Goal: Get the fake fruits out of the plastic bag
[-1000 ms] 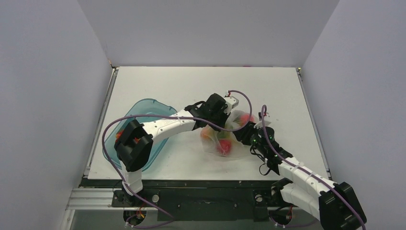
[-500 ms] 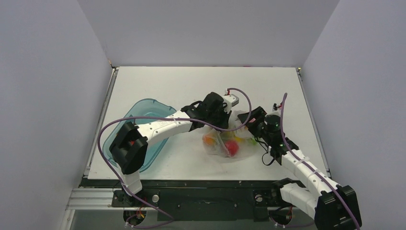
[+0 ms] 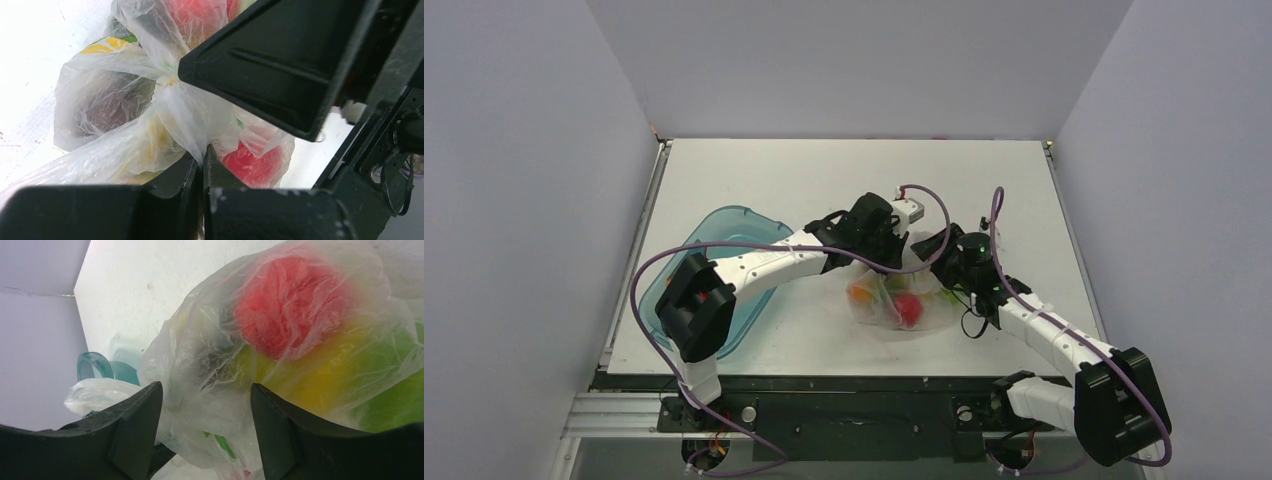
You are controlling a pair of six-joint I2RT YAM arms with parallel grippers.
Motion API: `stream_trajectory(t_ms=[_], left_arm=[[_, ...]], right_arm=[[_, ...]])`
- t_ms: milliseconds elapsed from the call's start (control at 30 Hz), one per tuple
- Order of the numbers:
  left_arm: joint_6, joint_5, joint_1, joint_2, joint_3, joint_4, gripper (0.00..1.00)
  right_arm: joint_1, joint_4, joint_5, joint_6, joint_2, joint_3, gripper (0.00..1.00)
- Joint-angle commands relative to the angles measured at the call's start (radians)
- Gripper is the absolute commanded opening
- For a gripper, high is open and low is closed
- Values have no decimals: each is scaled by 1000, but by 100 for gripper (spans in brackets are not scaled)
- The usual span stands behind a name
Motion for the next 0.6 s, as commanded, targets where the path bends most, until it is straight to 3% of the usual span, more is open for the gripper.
stream_trajectory(t_ms=[0,100,167,300,433,567], left_arm=[[-8,20,-8,11,63,10,10],[-4,19,-8,10,71,2,27],[1,14,-8,2,69,1,35],[10,-16,-8,-7,70,-10,46],[18,-40,-10,-13,71,-19,47],[19,-55,-11,-12,82,-33,33]], right_arm=[[10,20,43,40,17,43,51],[4,27,68,32,1,42,26],[-3,29,67,30,-12,44,16],[-6,21,70,25,-46,49,12],[-6,8,75,12,-84,56,14],[-7,-10,89,-9,-112,64,10]])
